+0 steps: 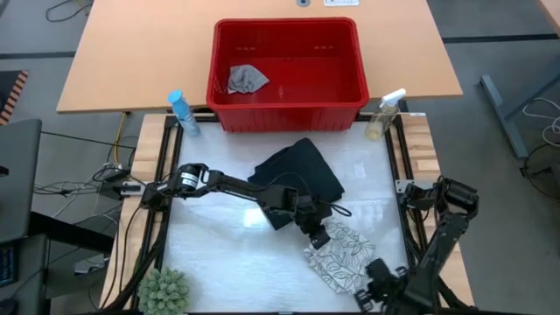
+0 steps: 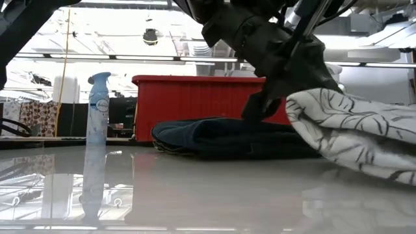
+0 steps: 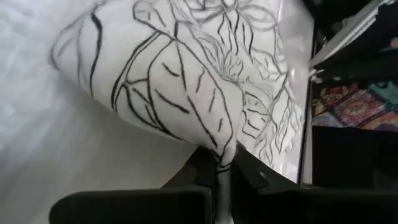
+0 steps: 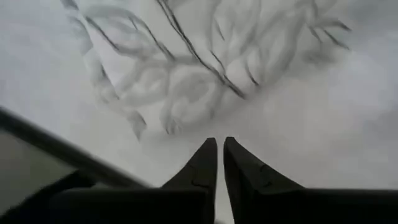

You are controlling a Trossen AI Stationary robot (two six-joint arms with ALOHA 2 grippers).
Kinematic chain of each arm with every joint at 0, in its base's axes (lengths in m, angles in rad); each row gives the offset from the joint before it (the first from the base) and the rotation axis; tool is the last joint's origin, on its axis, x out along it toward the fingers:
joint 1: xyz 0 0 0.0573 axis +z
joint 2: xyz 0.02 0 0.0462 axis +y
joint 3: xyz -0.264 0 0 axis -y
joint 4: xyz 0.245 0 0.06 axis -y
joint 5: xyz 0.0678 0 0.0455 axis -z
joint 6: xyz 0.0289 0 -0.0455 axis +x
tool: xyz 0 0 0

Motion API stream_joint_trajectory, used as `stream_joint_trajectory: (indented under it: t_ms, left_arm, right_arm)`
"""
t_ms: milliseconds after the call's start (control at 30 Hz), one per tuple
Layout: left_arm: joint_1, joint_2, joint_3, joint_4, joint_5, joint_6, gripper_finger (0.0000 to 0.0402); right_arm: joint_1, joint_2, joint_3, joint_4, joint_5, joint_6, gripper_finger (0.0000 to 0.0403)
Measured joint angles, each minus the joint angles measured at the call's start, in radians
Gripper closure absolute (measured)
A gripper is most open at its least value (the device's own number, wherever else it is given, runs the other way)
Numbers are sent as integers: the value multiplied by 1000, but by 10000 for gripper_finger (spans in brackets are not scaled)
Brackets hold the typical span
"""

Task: Fold laundry
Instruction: Stack the white-patterned shirt on top of the dark blue pants

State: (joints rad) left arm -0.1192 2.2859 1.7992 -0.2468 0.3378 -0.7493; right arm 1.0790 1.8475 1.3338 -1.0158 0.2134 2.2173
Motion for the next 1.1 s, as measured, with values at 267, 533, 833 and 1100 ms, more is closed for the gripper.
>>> stream_joint_trajectory:
  t_ms: [267, 533, 833, 1100]
  left_arm:
    - [4, -1, 0, -148, 20, 62, 401]
    - [7, -1, 0, -256, 17, 117, 395]
    - [23, -1, 0, -321, -62, 105, 393]
    - [24, -1, 0, -319, -72, 88, 394]
  right_arm:
    - [-82, 6, -1, 82, -26, 34, 239]
    - [-164, 9, -1, -46, -59, 53, 135]
    - [-277, 18, -37, 1, -55, 76, 133]
    - [-302, 23, -45, 40, -65, 86, 133]
